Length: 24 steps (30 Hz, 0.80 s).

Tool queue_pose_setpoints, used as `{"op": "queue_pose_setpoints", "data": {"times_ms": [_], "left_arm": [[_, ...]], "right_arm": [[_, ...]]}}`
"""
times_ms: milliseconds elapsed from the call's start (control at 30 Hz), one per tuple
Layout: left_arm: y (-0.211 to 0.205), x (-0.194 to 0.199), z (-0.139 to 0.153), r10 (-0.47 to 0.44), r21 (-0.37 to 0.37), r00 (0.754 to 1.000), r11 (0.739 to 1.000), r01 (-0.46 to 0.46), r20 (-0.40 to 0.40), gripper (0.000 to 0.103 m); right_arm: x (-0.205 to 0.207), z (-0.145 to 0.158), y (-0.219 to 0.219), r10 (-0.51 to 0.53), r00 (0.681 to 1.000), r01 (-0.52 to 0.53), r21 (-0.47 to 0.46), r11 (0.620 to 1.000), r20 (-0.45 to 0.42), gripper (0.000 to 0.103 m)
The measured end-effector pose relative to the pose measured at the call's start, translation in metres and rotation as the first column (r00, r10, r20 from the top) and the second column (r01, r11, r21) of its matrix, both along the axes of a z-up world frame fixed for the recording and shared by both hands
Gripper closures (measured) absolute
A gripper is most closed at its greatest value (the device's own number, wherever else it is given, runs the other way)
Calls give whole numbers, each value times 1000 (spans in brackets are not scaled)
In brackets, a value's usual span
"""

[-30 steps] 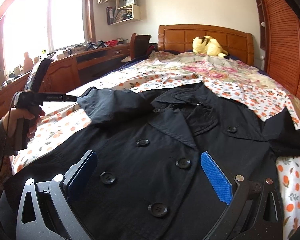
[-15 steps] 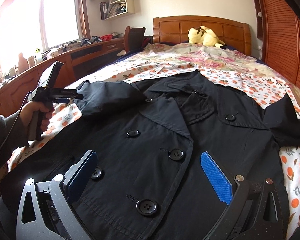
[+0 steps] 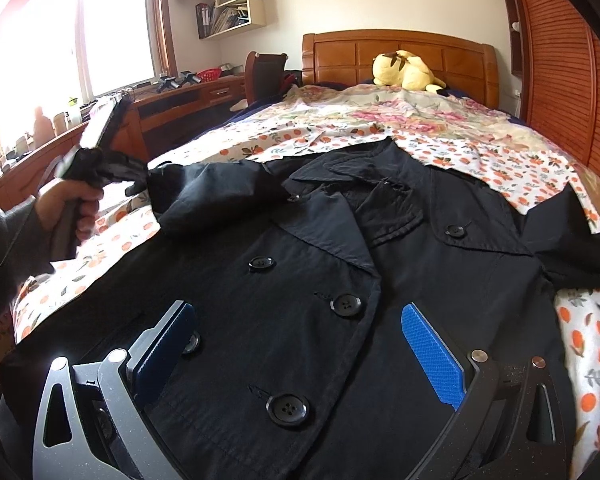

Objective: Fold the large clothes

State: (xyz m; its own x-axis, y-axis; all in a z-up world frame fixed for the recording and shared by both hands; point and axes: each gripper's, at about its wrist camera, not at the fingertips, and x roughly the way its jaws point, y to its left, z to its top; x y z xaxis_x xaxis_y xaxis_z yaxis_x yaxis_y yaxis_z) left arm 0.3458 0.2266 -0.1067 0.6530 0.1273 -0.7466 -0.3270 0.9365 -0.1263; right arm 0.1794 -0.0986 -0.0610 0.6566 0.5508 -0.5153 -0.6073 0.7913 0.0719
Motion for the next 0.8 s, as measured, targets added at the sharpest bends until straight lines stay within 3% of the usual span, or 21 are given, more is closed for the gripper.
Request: {"op": "queue_pose_setpoints", "data": {"times_ms": [100,233,333,533,800], "left_arm": [[-39,-12,36,-76,52,995,996,73,59,100],[-98,-31,82,-200,121,971,975,185,128,100],[-132,-47,102,-278,117,947,958,261,162,100],[-184,-77,110,-375,158,914,923,352,154,100],[-206,-111,86,-400,169,910,910,380,111,100]], "right_arm": [[-9,7,-10,-24,999,24,-7,1000,24,0],[-26,14,-32,-68,995,69,-2,998,66,0],[-31,13,-45,-103,992,105,-17,994,69,0],[-45,12,-67,-135,989,136,-6,991,66,0],[-57,16,-73,-135,988,135,-1,991,70,0]]}}
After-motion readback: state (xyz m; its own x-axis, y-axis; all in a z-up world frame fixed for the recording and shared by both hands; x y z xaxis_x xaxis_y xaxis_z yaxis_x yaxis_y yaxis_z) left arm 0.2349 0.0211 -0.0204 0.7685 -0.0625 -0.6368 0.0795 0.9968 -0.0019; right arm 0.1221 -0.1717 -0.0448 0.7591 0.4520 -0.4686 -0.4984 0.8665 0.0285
